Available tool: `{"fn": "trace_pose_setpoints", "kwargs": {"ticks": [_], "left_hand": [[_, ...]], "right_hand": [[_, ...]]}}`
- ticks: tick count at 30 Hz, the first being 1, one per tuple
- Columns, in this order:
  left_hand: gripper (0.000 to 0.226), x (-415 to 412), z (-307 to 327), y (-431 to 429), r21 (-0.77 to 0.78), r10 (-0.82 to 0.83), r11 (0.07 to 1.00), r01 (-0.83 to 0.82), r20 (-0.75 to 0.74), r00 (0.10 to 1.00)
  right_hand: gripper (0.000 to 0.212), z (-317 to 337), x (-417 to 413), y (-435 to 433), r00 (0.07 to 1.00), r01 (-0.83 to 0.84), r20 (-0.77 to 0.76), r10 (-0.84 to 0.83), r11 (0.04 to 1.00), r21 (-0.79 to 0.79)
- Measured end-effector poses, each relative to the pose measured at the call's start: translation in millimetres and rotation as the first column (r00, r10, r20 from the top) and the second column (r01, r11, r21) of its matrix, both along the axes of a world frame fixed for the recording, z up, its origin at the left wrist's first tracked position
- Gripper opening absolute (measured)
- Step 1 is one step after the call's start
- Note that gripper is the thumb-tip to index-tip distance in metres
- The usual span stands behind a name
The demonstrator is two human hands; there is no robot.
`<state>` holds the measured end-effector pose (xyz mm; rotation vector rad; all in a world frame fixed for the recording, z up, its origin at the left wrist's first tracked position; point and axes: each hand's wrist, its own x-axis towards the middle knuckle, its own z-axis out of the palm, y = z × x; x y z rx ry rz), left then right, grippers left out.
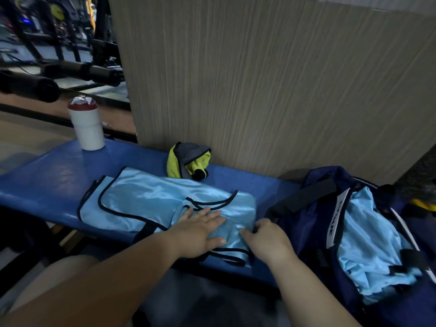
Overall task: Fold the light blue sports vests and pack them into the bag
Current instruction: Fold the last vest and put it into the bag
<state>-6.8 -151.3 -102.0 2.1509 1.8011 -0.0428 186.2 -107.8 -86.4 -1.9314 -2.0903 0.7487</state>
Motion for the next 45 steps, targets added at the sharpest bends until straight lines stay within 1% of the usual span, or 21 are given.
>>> {"fn": "trace_pose_setpoints", "kwargs": {"ticks": [2, 6, 8, 10, 12, 16, 20, 26, 27, 29, 31, 33, 34, 36, 37, 38, 40, 41, 43, 44, 45], "left_hand": [[0.067, 0, 0, 0, 0.004, -0.006, 1.000, 0.006, -0.005, 1.000], [0.066, 0, -1, -2, 0.023, -0.006, 1.000, 0.006, 0.028, 1.000], [0.065, -1, -3, -3, 0.038, 0.001, 0.999, -0.004, 0.076, 0.997], [0.063, 0, -5, -4, 0.069, 0.004, 0.997, -0.014, 0.152, 0.988], [0.060, 5, -5, -5, 0.125, 0.002, 0.992, -0.031, 0.231, 0.973], [0.059, 21, 3, -6, 0.249, -0.042, 0.968, -0.027, 0.269, 0.962], [0.060, 36, 11, -4, 0.161, -0.054, 0.987, 0.019, 0.215, 0.975], [0.057, 52, 8, 12, 0.110, -0.172, 0.980, 0.165, 0.056, 0.983], [0.058, 53, 9, 15, 0.090, -0.169, 0.983, 0.160, 0.112, 0.979], [0.058, 49, 11, 18, -0.006, -0.076, 0.996, 0.085, 0.382, 0.921], [0.051, 43, 14, 18, -0.122, 0.123, 0.991, -0.057, 0.658, 0.743], [0.044, 36, 23, 16, -0.217, 0.315, 0.944, -0.251, 0.823, 0.473], [0.047, 32, 28, 15, -0.273, 0.372, 0.908, -0.318, 0.874, 0.313], [0.056, 24, 38, 16, -0.429, 0.461, 0.836, -0.341, 0.888, 0.013], [0.062, 19, 42, 17, -0.490, 0.488, 0.813, -0.316, 0.868, -0.091], [0.065, 13, 44, 17, -0.522, 0.501, 0.805, -0.281, 0.853, -0.147], [0.060, 5, 50, 14, -0.539, 0.519, 0.802, -0.257, 0.842, -0.148], [0.052, 1, 50, 14, -0.524, 0.516, 0.802, -0.287, 0.850, -0.109], [0.028, -6, 51, 12, -0.428, 0.496, 0.791, -0.438, 0.867, 0.048], [0.019, -11, 49, 12, -0.383, 0.501, 0.761, -0.524, 0.860, 0.100], [0.019, -17, 46, 12, -0.360, 0.513, 0.726, -0.586, 0.851, 0.112]], "right_hand": [[0.042, -7, -3, 2, 0.974, 0.059, -0.209, -0.082, 0.992, -0.115], [0.018, -10, -4, 2, 0.823, 0.084, -0.518, -0.231, 0.953, -0.291], [0.012, -5, -6, -3, 0.717, 0.016, -0.644, -0.265, 0.931, -0.364], [0.019, 4, -9, -6, 0.556, -0.065, -0.777, -0.297, 0.916, -0.397], [0.029, 17, -8, -7, 0.440, -0.076, -0.851, -0.287, 0.932, -0.354], [0.043, 49, 2, -7, 0.324, -0.024, -0.916, -0.236, 0.966, -0.257], [0.051, 76, 24, -7, 0.258, 0.066, -0.940, -0.223, 0.975, -0.213], [0.051, 106, 45, -11, 0.233, 0.167, -0.954, -0.186, 0.975, -0.150], [0.048, 110, 47, -12, 0.230, 0.182, -0.958, -0.173, 0.974, -0.132], [0.037, 112, 46, -11, 0.247, 0.178, -0.958, -0.148, 0.978, -0.106], [0.035, 106, 36, -8, 0.305, 0.143, -0.942, -0.141, 0.984, -0.101], [0.049, 95, 18, -5, 0.364, 0.090, -0.922, -0.131, 0.990, -0.105], [0.058, 88, 7, -5, 0.400, 0.048, -0.911, -0.103, 0.995, -0.092], [0.072, 71, -14, -7, 0.521, -0.056, -0.854, 0.007, 0.998, -0.025], [0.075, 63, -24, -9, 0.585, -0.110, -0.808, 0.070, 0.994, 0.006], [0.077, 55, -32, -12, 0.631, -0.174, -0.765, 0.129, 0.985, 0.023], [0.074, 46, -44, -18, 0.689, -0.311, -0.688, 0.228, 0.950, 0.003], [0.067, 43, -46, -20, 0.708, -0.373, -0.649, 0.278, 0.928, -0.009], [0.060, 42, -48, -24, 0.705, -0.450, -0.619, 0.347, 0.893, -0.012], [0.061, 44, -47, -25, 0.704, -0.461, -0.610, 0.363, 0.887, -0.004], [0.061, 45, -45, -25, 0.729, -0.451, -0.571, 0.377, 0.892, 0.013]]}}
